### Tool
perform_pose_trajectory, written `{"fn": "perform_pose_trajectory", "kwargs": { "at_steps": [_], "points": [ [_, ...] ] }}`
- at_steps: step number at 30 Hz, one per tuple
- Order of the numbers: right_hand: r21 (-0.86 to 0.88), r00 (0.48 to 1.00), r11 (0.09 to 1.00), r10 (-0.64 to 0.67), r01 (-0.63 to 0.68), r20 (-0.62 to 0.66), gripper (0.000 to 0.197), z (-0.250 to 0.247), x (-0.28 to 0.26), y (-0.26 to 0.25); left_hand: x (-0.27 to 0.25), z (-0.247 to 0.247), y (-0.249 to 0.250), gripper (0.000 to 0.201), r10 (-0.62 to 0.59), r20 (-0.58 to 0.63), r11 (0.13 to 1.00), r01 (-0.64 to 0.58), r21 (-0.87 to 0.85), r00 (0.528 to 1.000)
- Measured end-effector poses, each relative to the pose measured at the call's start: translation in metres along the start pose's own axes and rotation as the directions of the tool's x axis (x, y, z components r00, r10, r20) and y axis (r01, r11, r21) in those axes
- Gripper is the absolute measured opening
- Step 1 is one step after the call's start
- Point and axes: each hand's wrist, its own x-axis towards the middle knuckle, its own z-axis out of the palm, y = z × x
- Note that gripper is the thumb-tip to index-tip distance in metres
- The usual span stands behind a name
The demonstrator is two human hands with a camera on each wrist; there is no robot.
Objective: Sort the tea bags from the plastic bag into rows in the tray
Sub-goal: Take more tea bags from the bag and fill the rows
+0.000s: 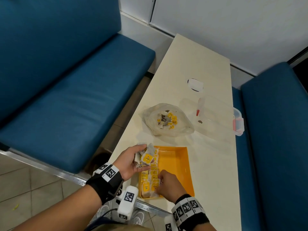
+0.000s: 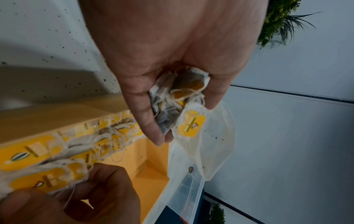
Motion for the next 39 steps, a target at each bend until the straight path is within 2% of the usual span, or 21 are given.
{"fn": "perform_pose_trajectory", "kwargs": {
  "at_steps": [7,12,13,15,16,17,18,19,20,23,27,33,36,39],
  "points": [
    [0.070,0.999,0.997,-0.009,0.011,-0.030,0.031,0.008,0.003,-0.004,-0.001,-0.004,-0.005,0.034,0.031,-0.012,0.999,-0.031,-0.008,0.999],
    [0.075,1.000,0.997,-0.029,0.028,0.012,0.034,0.007,0.003,-0.012,-0.004,-0.008,-0.002,0.035,0.031,-0.017,0.999,-0.031,-0.011,0.999],
    [0.051,0.999,0.998,-0.033,0.033,-0.006,0.034,0.003,0.002,-0.014,-0.005,-0.009,-0.001,0.035,0.028,-0.017,1.000,-0.028,-0.012,0.999],
    [-0.003,0.979,0.994,-0.105,0.106,-0.174,0.034,-0.010,-0.005,-0.021,-0.005,-0.011,0.000,0.034,0.030,-0.019,1.000,-0.030,-0.008,0.999],
    [-0.014,0.933,0.977,-0.207,0.213,-0.293,0.035,-0.018,-0.009,-0.026,-0.006,-0.012,0.001,0.034,0.033,-0.018,0.999,-0.033,-0.002,0.999],
    [-0.043,0.857,0.934,-0.343,0.354,-0.384,0.037,-0.026,-0.013,-0.032,-0.006,-0.012,0.001,0.034,0.032,-0.015,0.999,-0.032,0.006,0.999],
    [-0.109,0.772,0.869,-0.481,0.482,-0.416,0.041,-0.035,-0.017,-0.040,-0.006,-0.012,0.001,0.034,0.029,-0.008,0.999,-0.029,0.013,1.000],
    [-0.198,0.699,0.796,-0.599,0.572,-0.391,0.046,-0.042,-0.020,-0.048,-0.006,-0.011,0.001,0.034,0.027,0.005,0.999,-0.027,0.021,1.000],
    [-0.292,0.646,0.727,-0.686,0.621,-0.333,0.052,-0.048,-0.021,-0.055,-0.007,-0.010,0.001,0.033,0.026,0.022,0.999,-0.027,0.032,0.999],
    [-0.480,0.562,0.574,-0.806,0.663,-0.186,0.056,-0.057,-0.020,-0.072,-0.009,-0.005,0.002,0.030,0.025,0.063,0.997,-0.030,0.072,0.998],
    [-0.537,0.555,0.513,-0.826,0.670,-0.097,0.050,-0.058,-0.013,-0.074,-0.009,-0.003,0.005,0.024,-0.004,0.055,0.997,0.000,0.073,0.998],
    [-0.597,0.530,0.468,-0.844,0.651,-0.084,0.029,-0.059,-0.004,-0.074,-0.007,-0.005,0.007,0.025,-0.038,0.033,0.998,0.036,0.051,0.999],
    [-0.596,0.515,0.464,-0.852,0.656,-0.097,0.026,-0.061,-0.004,-0.073,-0.005,-0.005,0.009,0.026,-0.043,0.025,0.998,0.042,0.036,0.999],
    [-0.557,0.539,0.517,-0.830,0.650,-0.141,0.023,-0.066,-0.007,-0.071,-0.004,-0.006,0.010,0.023,-0.058,0.003,0.998,0.058,0.019,0.998]
  ]
}}
